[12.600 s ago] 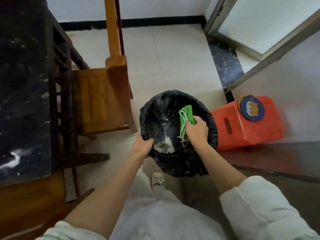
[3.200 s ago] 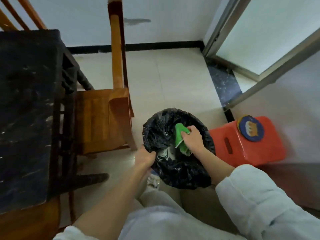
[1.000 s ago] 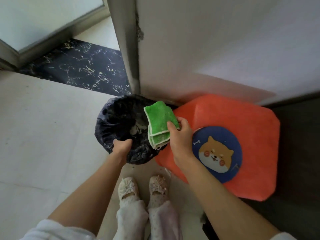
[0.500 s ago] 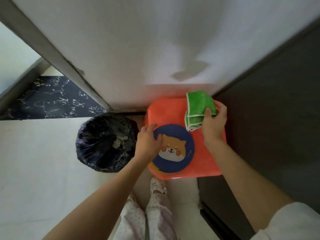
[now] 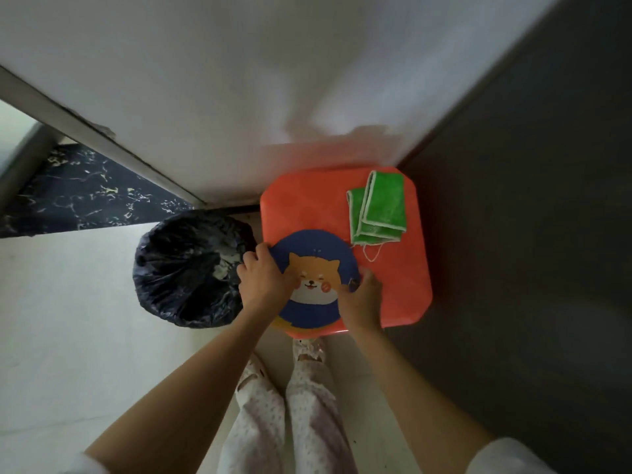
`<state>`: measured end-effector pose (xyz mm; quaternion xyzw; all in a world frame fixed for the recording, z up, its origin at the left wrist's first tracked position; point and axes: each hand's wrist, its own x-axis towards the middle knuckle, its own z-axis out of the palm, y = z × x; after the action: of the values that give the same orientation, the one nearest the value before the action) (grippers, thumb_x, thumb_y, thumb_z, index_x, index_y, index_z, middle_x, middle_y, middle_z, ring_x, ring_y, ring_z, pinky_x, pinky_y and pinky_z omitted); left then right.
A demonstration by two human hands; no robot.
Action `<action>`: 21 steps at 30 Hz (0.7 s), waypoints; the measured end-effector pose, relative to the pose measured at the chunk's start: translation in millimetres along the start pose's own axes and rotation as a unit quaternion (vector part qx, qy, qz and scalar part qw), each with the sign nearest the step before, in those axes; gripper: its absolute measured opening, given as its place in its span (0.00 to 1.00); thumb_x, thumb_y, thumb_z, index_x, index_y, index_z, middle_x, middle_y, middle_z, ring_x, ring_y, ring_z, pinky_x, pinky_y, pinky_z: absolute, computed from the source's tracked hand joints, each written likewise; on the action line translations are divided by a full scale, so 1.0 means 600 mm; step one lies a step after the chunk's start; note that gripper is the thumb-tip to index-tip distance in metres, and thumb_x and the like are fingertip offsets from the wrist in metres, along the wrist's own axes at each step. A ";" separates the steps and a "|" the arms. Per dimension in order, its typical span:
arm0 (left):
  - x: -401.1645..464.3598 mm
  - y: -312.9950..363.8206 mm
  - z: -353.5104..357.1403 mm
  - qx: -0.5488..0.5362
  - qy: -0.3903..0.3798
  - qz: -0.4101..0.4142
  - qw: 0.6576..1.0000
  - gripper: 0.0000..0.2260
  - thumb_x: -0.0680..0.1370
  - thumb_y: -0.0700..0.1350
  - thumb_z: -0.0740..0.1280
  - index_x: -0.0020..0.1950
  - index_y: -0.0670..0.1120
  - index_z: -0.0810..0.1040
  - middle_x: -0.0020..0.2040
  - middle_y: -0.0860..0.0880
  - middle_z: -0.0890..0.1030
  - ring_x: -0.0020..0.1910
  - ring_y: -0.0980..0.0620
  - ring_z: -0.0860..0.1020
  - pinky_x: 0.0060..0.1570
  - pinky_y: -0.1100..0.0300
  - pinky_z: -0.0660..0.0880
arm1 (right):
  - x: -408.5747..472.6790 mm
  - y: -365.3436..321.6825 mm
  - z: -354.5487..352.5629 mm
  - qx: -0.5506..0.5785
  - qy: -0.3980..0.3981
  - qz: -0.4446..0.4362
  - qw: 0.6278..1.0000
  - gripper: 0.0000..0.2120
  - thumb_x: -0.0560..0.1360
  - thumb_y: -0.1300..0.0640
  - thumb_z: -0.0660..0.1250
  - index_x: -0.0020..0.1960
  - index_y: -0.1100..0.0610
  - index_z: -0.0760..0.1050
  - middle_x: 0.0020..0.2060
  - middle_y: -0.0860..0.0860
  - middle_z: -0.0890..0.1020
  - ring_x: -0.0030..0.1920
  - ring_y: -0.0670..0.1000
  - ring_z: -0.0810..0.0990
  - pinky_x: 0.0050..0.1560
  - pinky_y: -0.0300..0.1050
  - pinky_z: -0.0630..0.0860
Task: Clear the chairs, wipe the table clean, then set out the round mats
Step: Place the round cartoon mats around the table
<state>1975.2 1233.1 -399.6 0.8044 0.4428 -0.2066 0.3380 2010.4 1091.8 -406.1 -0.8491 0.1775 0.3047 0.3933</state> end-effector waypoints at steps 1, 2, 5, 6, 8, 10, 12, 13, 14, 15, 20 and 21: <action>0.005 -0.010 -0.006 -0.027 -0.022 -0.021 0.999 0.28 0.72 0.50 0.69 0.67 0.42 0.64 0.63 0.40 0.69 0.62 0.37 0.68 0.58 0.43 0.69 | -0.001 0.004 0.009 0.000 0.003 0.008 1.000 0.17 0.71 0.64 0.65 0.59 0.62 0.71 0.54 0.60 0.76 0.55 0.61 0.75 0.56 0.60 0.72; 0.010 -0.021 -0.012 -0.065 -0.059 -0.052 0.995 0.27 0.70 0.50 0.71 0.65 0.42 0.67 0.60 0.41 0.73 0.58 0.39 0.72 0.56 0.44 0.72 | -0.003 0.005 0.013 0.002 -0.002 0.021 1.000 0.17 0.70 0.63 0.65 0.59 0.61 0.71 0.54 0.60 0.76 0.55 0.62 0.75 0.56 0.61 0.72; -0.002 -0.043 -0.032 -0.235 -0.170 -0.146 0.946 0.23 0.69 0.47 0.75 0.60 0.40 0.75 0.54 0.43 0.80 0.52 0.41 0.79 0.54 0.46 0.76 | -0.017 0.008 0.010 0.038 -0.042 0.073 0.996 0.16 0.69 0.60 0.63 0.57 0.59 0.71 0.54 0.61 0.76 0.53 0.62 0.75 0.50 0.56 0.74; -0.013 -0.048 -0.037 -0.280 -0.195 -0.163 0.926 0.20 0.71 0.45 0.74 0.60 0.40 0.76 0.55 0.42 0.80 0.52 0.41 0.79 0.56 0.45 0.76 | -0.024 0.009 0.006 0.043 -0.057 0.088 0.994 0.14 0.68 0.58 0.64 0.53 0.58 0.72 0.51 0.60 0.76 0.51 0.61 0.76 0.44 0.51 0.74; -0.046 -0.061 -0.052 -0.327 -0.224 -0.163 0.904 0.18 0.74 0.44 0.72 0.61 0.41 0.76 0.56 0.41 0.81 0.53 0.40 0.80 0.57 0.43 0.75 | -0.051 0.005 -0.006 0.042 -0.093 0.092 0.990 0.08 0.68 0.56 0.63 0.47 0.56 0.73 0.46 0.58 0.77 0.47 0.59 0.77 0.38 0.46 0.70; -0.081 -0.070 -0.073 -0.365 -0.246 -0.146 0.886 0.16 0.75 0.42 0.70 0.62 0.42 0.76 0.55 0.41 0.81 0.52 0.41 0.80 0.54 0.46 0.76 | -0.084 -0.012 -0.028 0.035 -0.124 0.087 0.988 0.06 0.75 0.59 0.61 0.48 0.58 0.74 0.46 0.57 0.77 0.46 0.55 0.76 0.39 0.43 0.68; -0.132 -0.081 -0.120 -0.402 -0.267 -0.126 0.867 0.15 0.76 0.39 0.68 0.62 0.43 0.76 0.54 0.42 0.82 0.51 0.42 0.80 0.51 0.48 0.78 | -0.135 -0.044 -0.050 0.046 -0.159 0.095 0.982 0.07 0.78 0.60 0.58 0.51 0.58 0.74 0.46 0.54 0.76 0.45 0.51 0.74 0.36 0.43 0.67; -0.152 -0.086 -0.140 -0.416 -0.275 -0.118 0.859 0.14 0.76 0.39 0.67 0.62 0.43 0.75 0.54 0.41 0.82 0.51 0.42 0.80 0.50 0.49 0.78 | -0.157 -0.057 -0.055 0.067 -0.178 0.099 0.977 0.08 0.79 0.59 0.57 0.54 0.58 0.73 0.46 0.53 0.75 0.46 0.50 0.74 0.35 0.41 0.67; -0.175 -0.092 -0.169 -0.432 -0.277 -0.108 0.852 0.14 0.76 0.38 0.66 0.62 0.43 0.75 0.55 0.41 0.81 0.52 0.41 0.80 0.50 0.49 0.78 | -0.181 -0.076 -0.058 0.085 -0.199 0.086 0.973 0.10 0.79 0.58 0.57 0.56 0.57 0.73 0.48 0.52 0.76 0.48 0.50 0.74 0.37 0.39 0.68; -0.196 -0.095 -0.197 -0.448 -0.278 -0.095 0.845 0.14 0.76 0.39 0.66 0.62 0.44 0.75 0.55 0.41 0.81 0.52 0.41 0.80 0.49 0.49 0.78 | -0.201 -0.092 -0.054 0.098 -0.209 0.070 0.970 0.11 0.79 0.56 0.58 0.59 0.56 0.73 0.51 0.52 0.77 0.51 0.50 0.74 0.40 0.39 0.70; -0.325 -0.138 -0.347 -0.560 -0.207 -0.052 0.801 0.10 0.78 0.43 0.63 0.58 0.44 0.76 0.50 0.43 0.84 0.45 0.44 0.83 0.41 0.53 0.81 | -0.326 -0.192 -0.016 0.112 -0.286 -0.012 0.952 0.12 0.79 0.56 0.59 0.62 0.51 0.71 0.50 0.49 0.78 0.49 0.50 0.77 0.43 0.44 0.74; -0.351 -0.154 -0.367 -0.581 -0.186 -0.051 0.791 0.09 0.79 0.44 0.62 0.57 0.44 0.76 0.49 0.43 0.84 0.44 0.45 0.83 0.41 0.53 0.81 | -0.348 -0.207 -0.007 0.103 -0.306 -0.028 0.946 0.14 0.79 0.56 0.59 0.65 0.52 0.69 0.53 0.49 0.77 0.52 0.51 0.77 0.47 0.47 0.76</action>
<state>1794.0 1307.5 -149.0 0.3786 0.4486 -0.0733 0.8063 1922.4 1179.4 -197.3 -0.6747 0.0556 0.5188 0.5221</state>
